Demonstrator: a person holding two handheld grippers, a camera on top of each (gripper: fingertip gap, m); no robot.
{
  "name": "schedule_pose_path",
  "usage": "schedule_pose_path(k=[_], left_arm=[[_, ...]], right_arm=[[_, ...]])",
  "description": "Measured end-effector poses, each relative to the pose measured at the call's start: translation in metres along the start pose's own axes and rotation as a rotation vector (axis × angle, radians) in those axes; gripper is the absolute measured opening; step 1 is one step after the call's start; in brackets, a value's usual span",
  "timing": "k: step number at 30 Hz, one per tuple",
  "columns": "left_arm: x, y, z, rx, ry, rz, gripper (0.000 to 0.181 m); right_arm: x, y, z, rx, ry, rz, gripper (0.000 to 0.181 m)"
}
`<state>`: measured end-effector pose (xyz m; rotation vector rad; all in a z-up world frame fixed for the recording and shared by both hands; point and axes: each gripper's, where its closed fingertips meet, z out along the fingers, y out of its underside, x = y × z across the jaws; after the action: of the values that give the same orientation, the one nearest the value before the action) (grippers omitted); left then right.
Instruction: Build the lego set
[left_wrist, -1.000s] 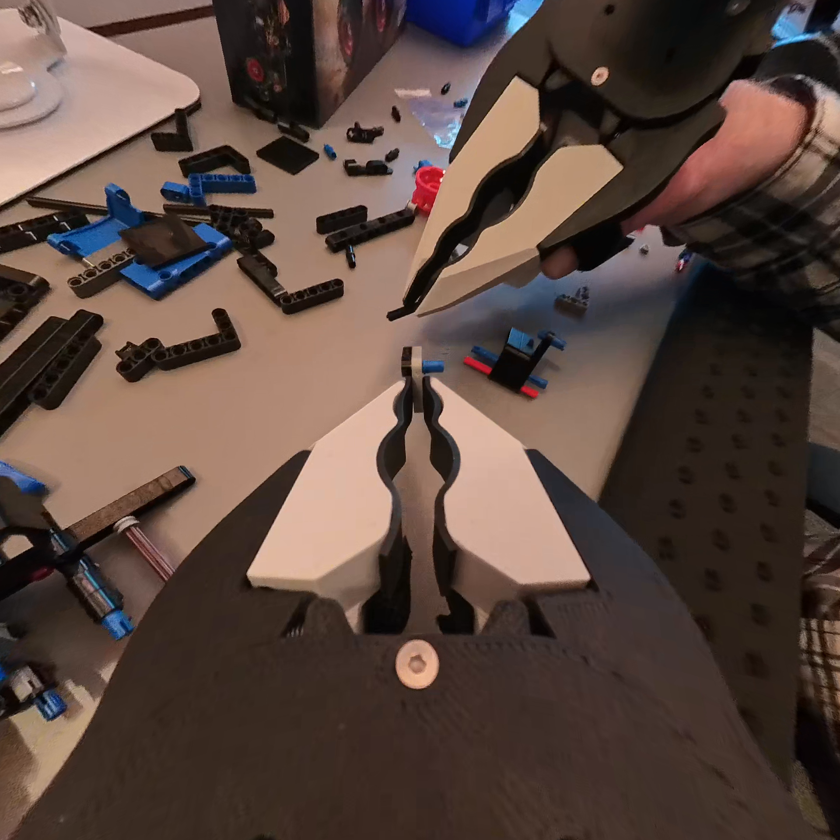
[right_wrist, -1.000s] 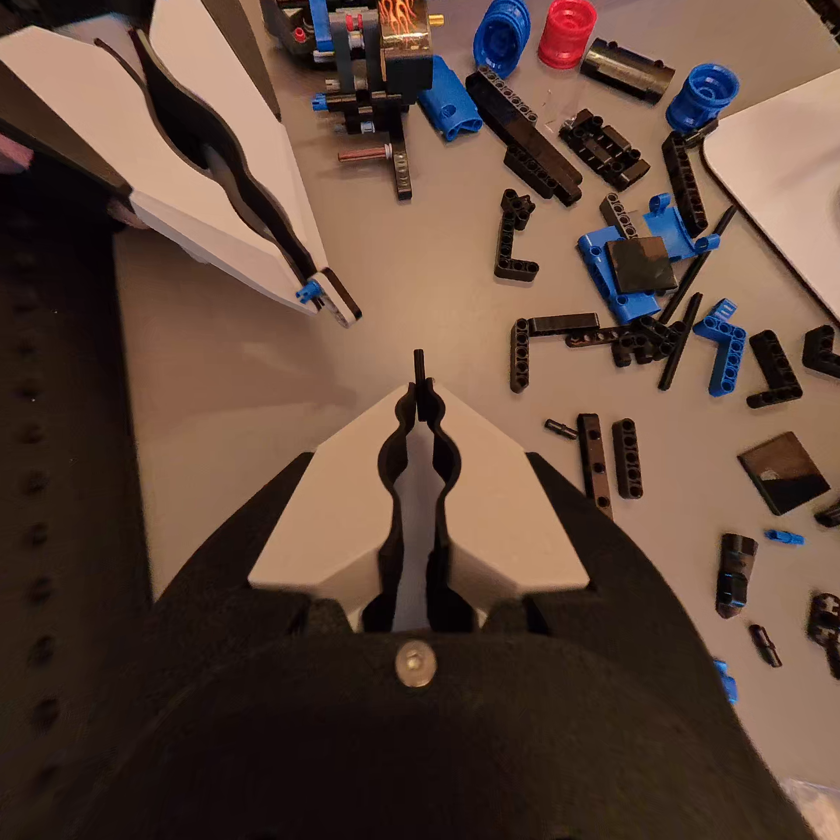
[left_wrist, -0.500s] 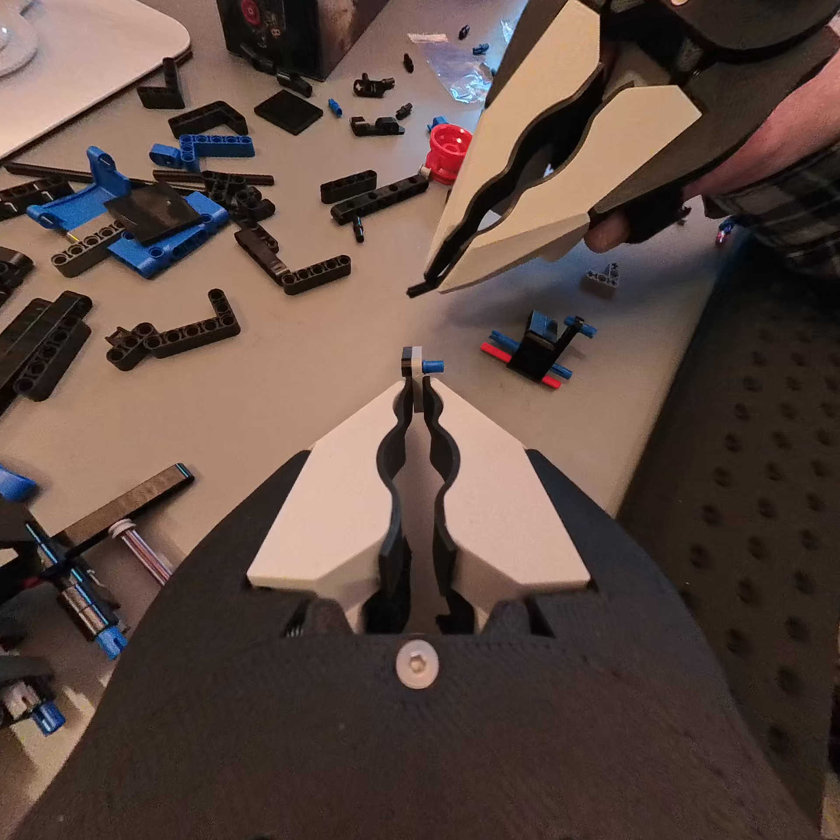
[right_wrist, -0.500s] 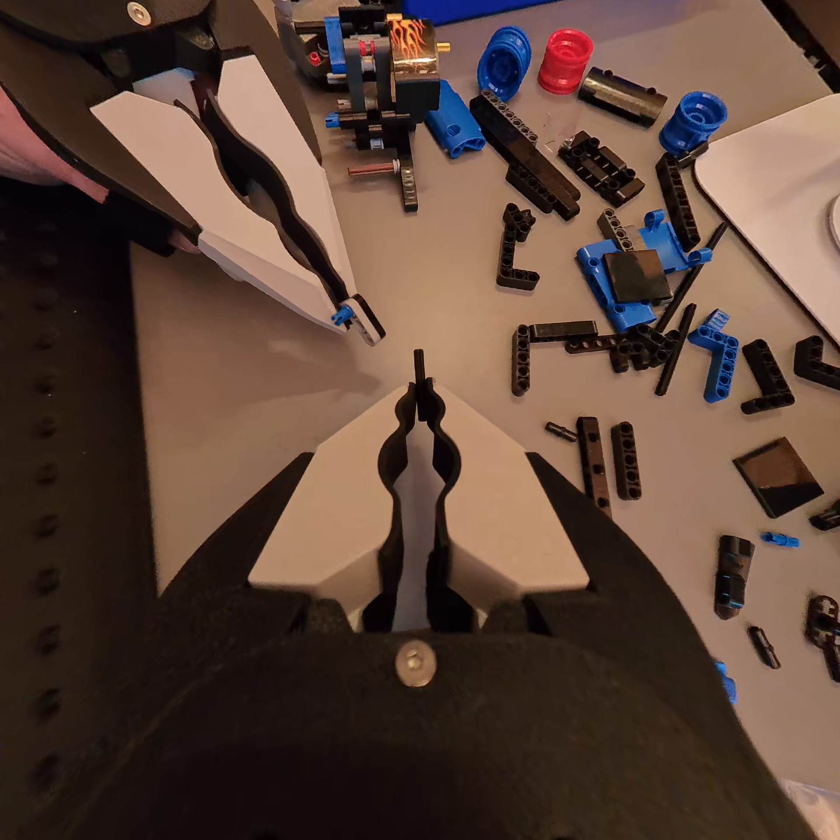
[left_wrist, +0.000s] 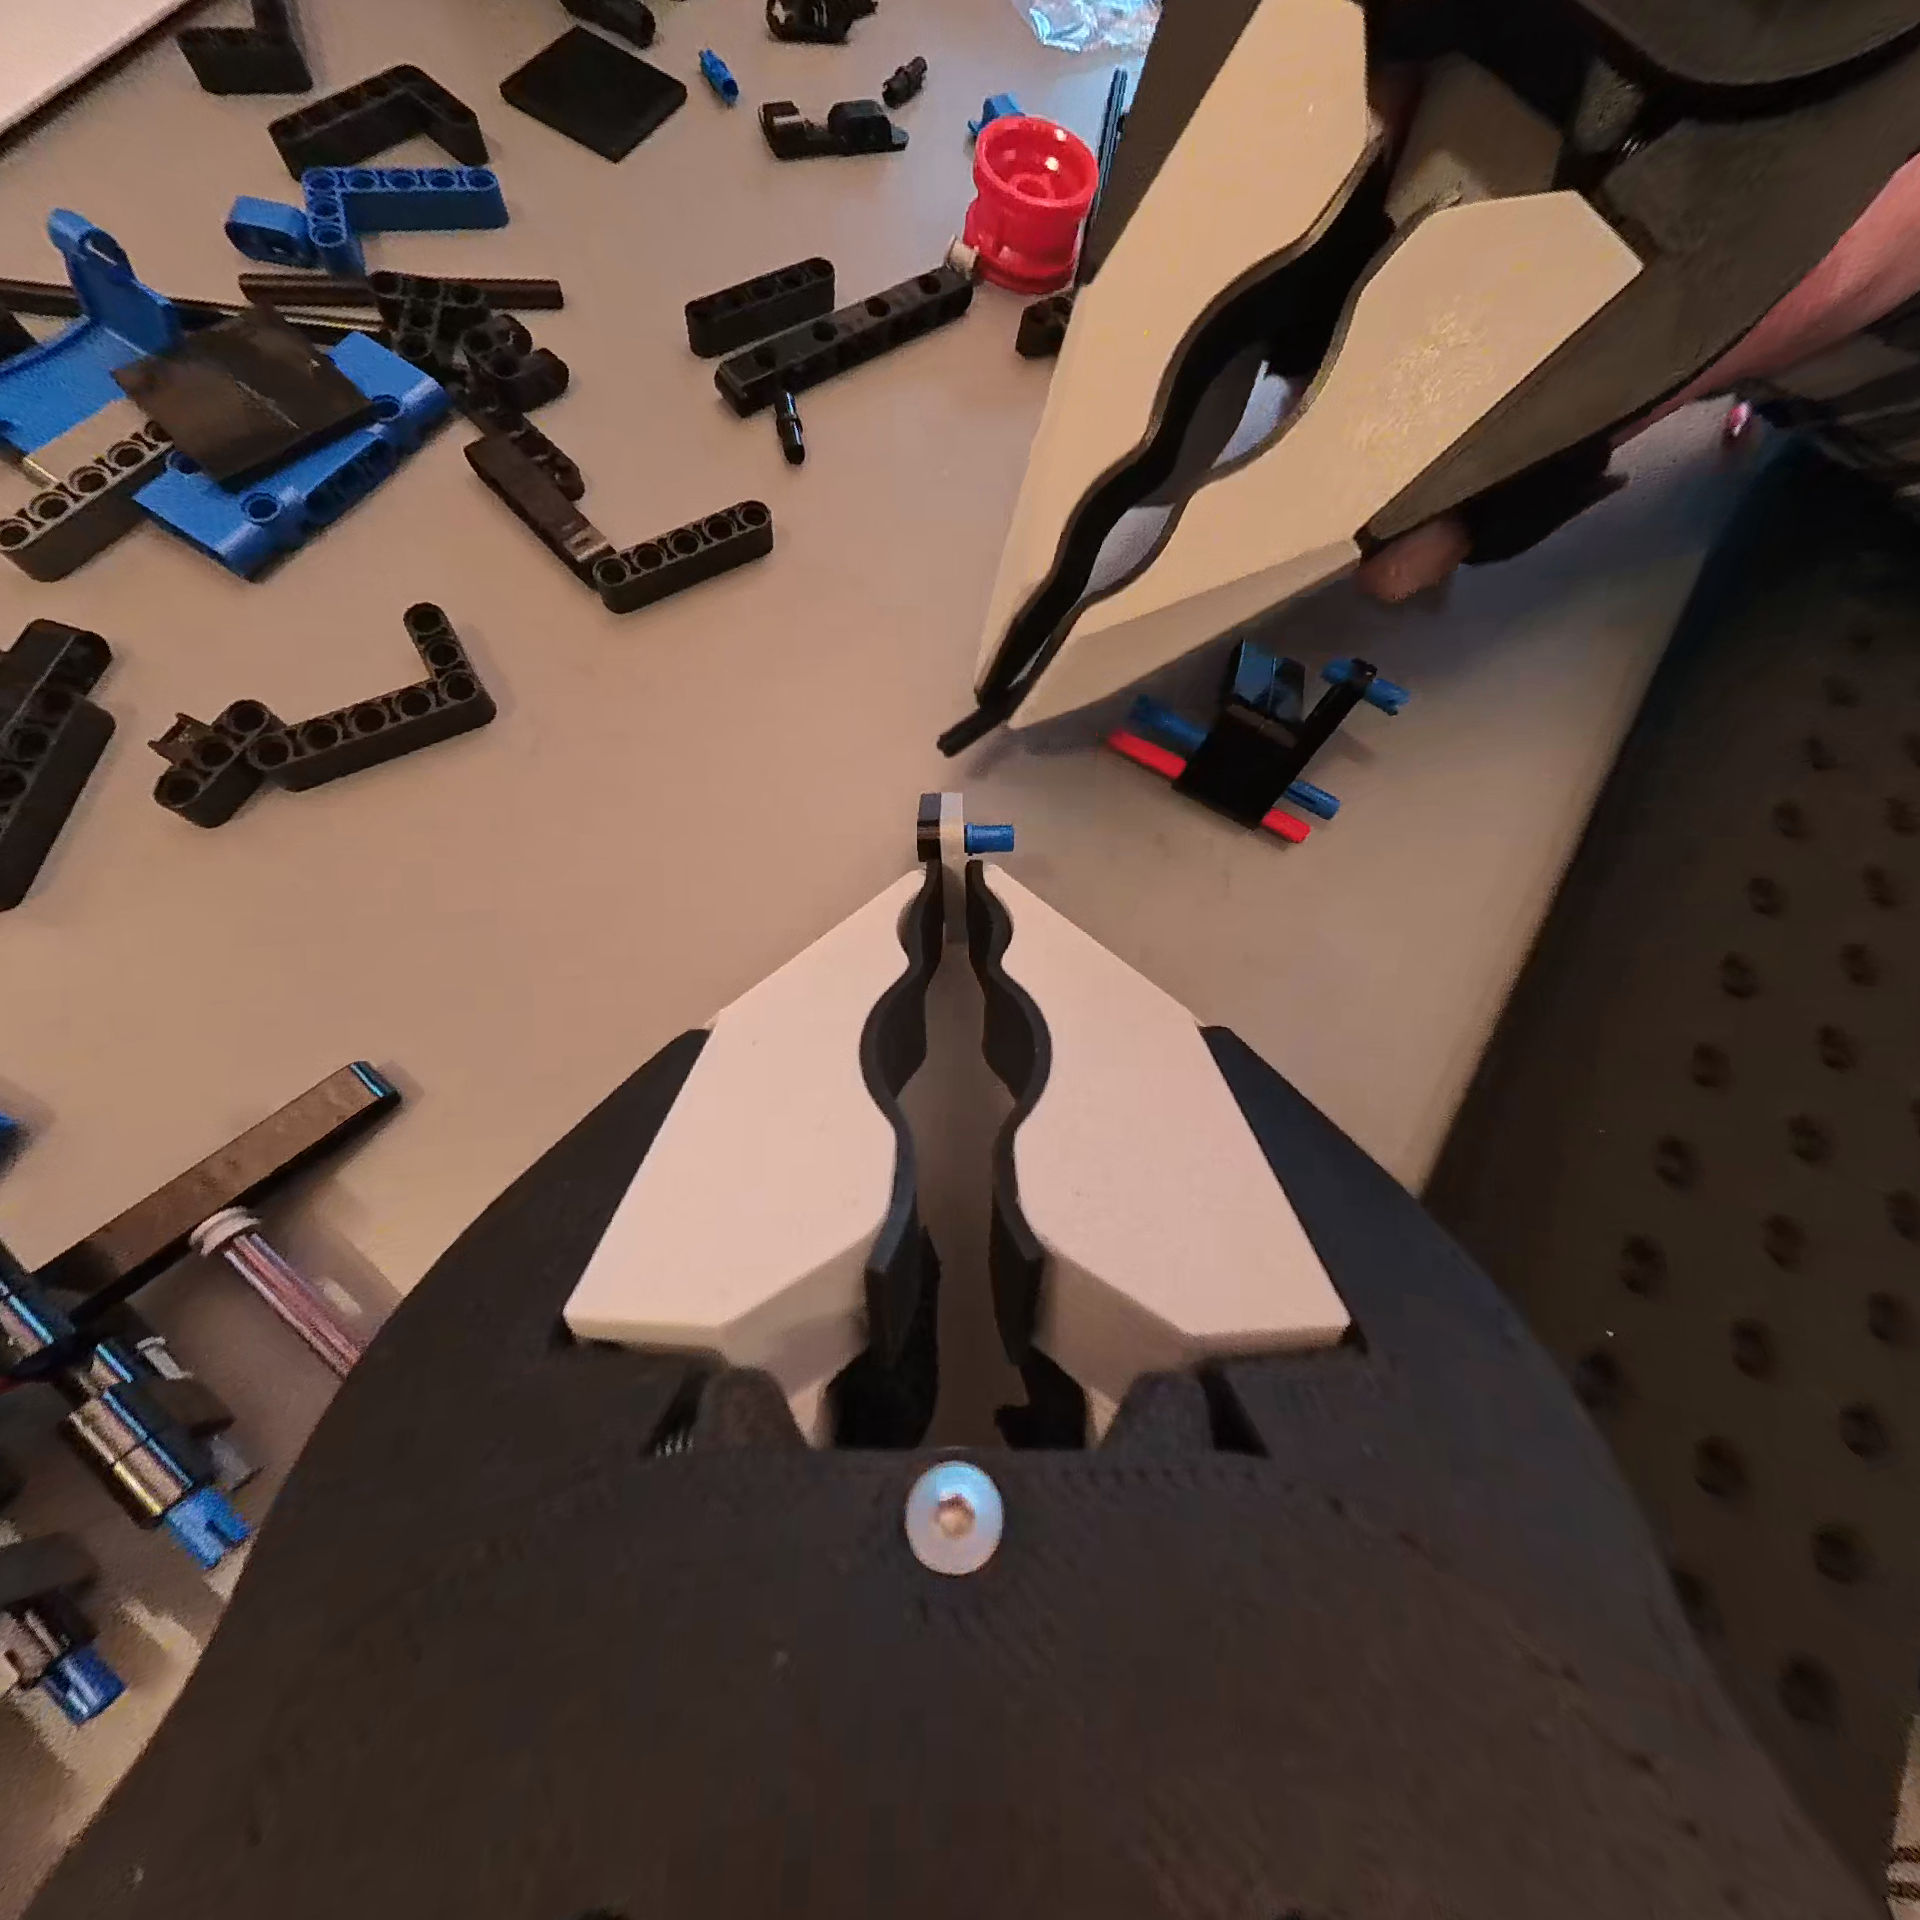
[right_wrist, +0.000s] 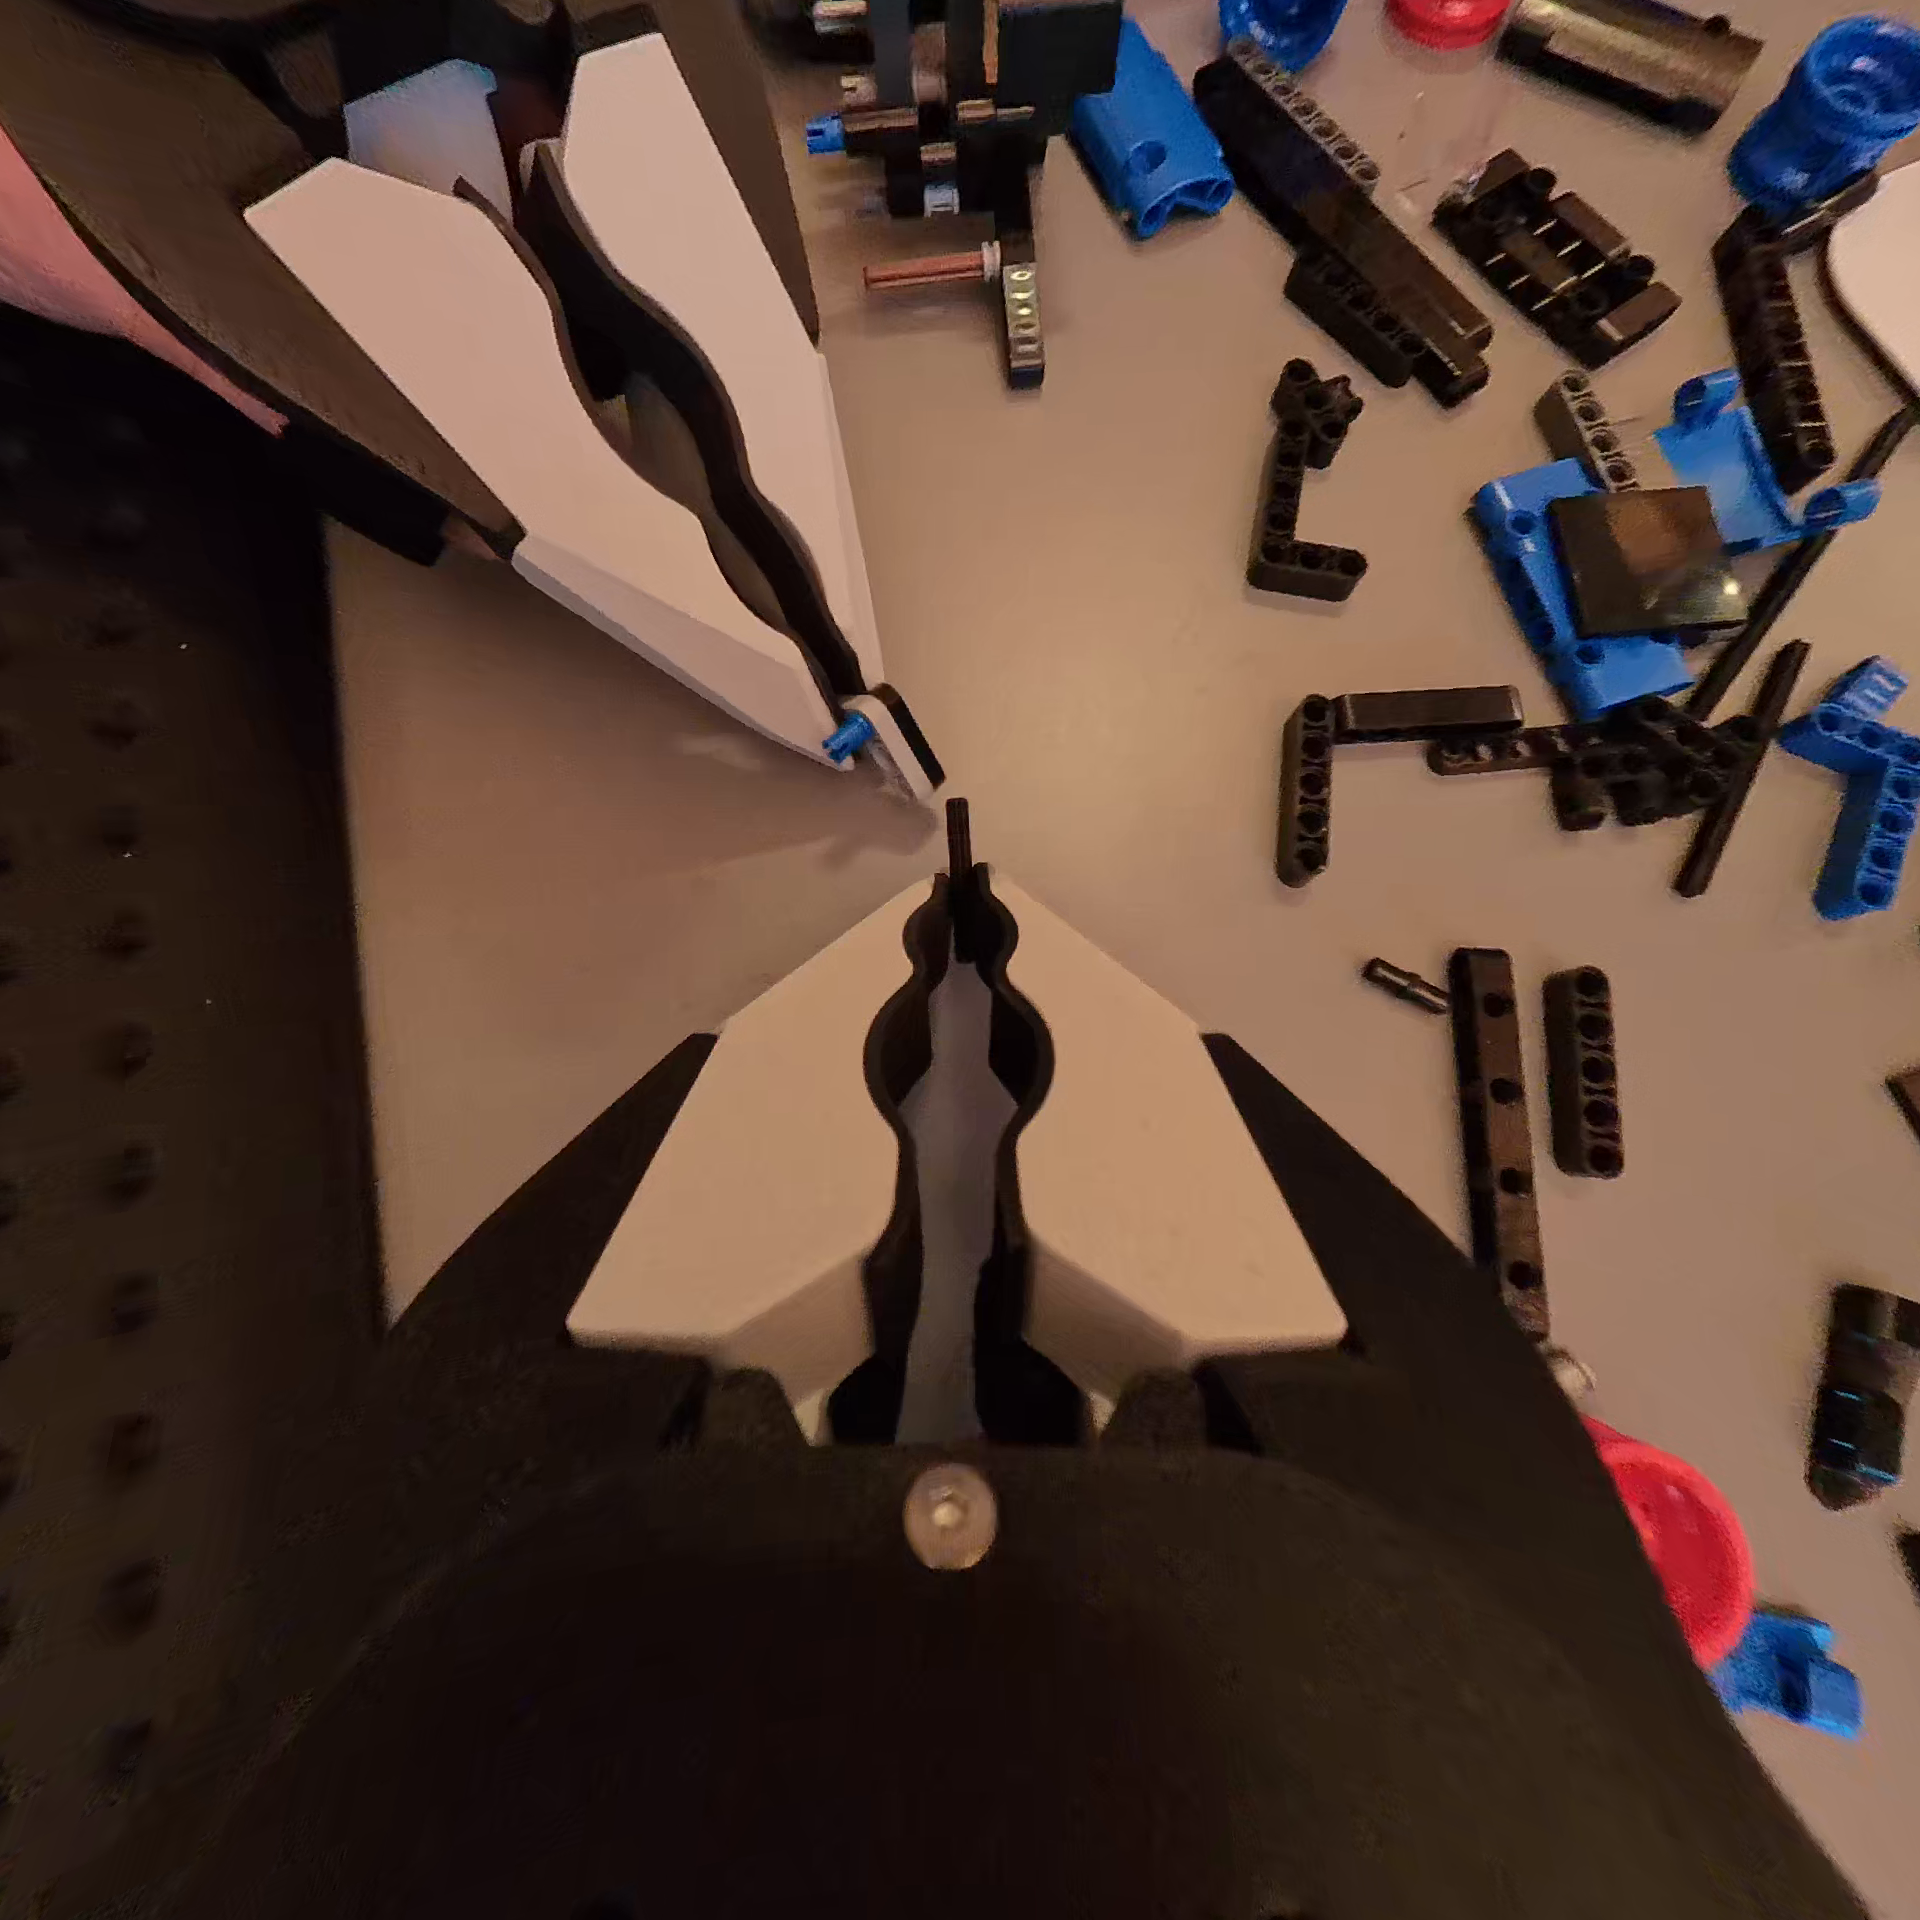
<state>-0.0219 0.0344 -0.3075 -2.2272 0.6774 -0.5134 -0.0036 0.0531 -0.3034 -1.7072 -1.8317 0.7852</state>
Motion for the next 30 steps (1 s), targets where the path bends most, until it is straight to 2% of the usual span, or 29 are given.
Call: schedule_pose_path(k=[13,20,30], left_arm=[[-0.005,0.004,0.006,-0.043,-0.077,0.028,0.002],[-0.009,0.004,0.007,-0.049,-0.131,0.031,0.002],[-0.017,-0.001,0.011,-0.033,-0.182,-0.057,0.003]], right_arm=[[-0.007,0.004,0.01,-0.047,-0.022,0.04,0.001],[-0.003,0.002,0.013,-0.056,0.018,0.101,0.001],[0.008,-0.004,0.018,-0.056,0.12,0.121,0.0]])
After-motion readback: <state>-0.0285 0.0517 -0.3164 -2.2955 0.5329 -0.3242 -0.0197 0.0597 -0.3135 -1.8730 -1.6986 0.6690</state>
